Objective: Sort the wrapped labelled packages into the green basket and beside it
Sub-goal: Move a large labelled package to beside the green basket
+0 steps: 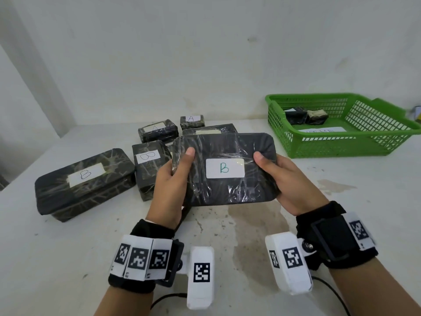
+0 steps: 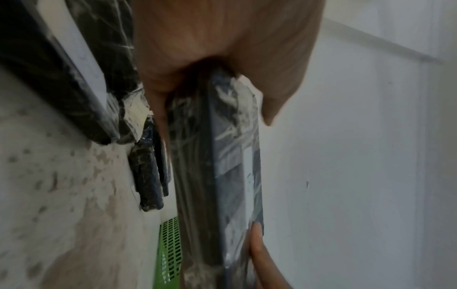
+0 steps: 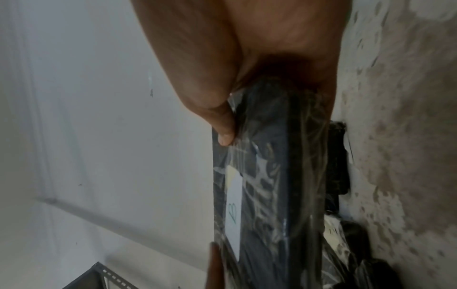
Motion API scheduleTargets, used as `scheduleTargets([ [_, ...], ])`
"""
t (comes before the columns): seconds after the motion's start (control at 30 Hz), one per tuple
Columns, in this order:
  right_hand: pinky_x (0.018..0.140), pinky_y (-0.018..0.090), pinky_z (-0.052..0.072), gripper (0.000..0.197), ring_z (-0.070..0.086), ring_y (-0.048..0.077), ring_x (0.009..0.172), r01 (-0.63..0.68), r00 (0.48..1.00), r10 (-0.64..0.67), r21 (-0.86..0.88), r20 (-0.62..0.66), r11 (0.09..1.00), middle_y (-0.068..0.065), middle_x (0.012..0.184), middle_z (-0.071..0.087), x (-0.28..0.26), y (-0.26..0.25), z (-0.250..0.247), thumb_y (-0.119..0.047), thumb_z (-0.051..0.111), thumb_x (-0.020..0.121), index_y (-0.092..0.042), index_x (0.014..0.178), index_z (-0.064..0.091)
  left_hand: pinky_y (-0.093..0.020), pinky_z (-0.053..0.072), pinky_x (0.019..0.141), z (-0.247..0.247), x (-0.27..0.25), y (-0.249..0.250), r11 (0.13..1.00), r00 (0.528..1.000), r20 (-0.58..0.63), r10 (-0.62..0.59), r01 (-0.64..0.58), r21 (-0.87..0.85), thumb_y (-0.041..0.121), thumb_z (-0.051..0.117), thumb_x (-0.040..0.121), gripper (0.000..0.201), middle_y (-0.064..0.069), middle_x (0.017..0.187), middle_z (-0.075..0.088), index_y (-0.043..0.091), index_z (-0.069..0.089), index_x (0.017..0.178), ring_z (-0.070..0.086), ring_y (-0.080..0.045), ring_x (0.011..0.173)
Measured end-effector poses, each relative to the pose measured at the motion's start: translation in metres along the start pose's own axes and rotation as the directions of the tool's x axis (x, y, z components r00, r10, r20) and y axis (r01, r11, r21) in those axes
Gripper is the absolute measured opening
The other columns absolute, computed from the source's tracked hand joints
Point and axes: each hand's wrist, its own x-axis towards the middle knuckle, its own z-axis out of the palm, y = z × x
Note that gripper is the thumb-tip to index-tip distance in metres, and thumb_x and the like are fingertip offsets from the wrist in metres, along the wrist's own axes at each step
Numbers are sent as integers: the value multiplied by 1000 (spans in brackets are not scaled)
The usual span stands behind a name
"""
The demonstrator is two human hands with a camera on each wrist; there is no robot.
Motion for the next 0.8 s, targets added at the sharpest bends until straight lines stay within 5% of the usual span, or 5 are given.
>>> scheduleTargets([
  [0.1, 92, 35, 55, 41, 71, 18, 103, 9, 1000, -9, -2, -29, 1000, 5, 114, 74, -3, -2, 4, -32, 60, 86, -12, 121, 65, -43, 56, 92, 3, -3, 1, 997, 999, -13, 38, -37, 66, 36, 59, 95, 18, 4, 90, 78, 20, 67, 94, 73, -16, 95],
  [0.2, 93, 40, 54, 51, 70, 23, 104, 100, 982, -100, -4, -159, 995, 7, 111, 74, -2, 0, 6, -44, 63, 81, -10, 119, 65, -45, 53, 97, 3, -4, 1, 994, 999, 46, 8, -12, 104, 36, 58, 95, 22, 0, 99, 77, 19, 69, 103, 71, -18, 100],
  [0.37, 89, 39, 56, 32, 71, 20, 98, 178, 957, -198, -112, -210, 978, 4, 102, 76, -4, 6, 8, -42, 61, 86, -17, 103, 70, -50, 45, 105, 1, -5, 3, 996, 991, 112, -75, 68, 64, 47, 66, 88, 47, -5, 114, 73, 15, 66, 122, 67, -24, 112],
  [0.53, 87, 35, 53, 37, 72, 17, 98, 120, 978, -141, -144, -151, 982, 2, 103, 76, -5, 4, 11, -43, 46, 100, -16, 107, 71, -46, 57, 88, 6, -9, 4, 992, 1000, -2, -22, 22, 121, 39, 60, 93, 27, -8, 93, 77, 13, 70, 95, 74, -24, 92],
  [0.8, 93, 40, 54, 40, 72, 17, 96, 164, 945, -234, -287, -228, 944, 2, 99, 76, -7, 3, 12, -42, 36, 104, -22, 96, 70, -46, 54, 95, 8, -10, -3, 992, 1000, -10, 19, -18, 122, 58, 63, 79, 49, -1, 97, 76, 15, 70, 101, 72, -17, 96],
])
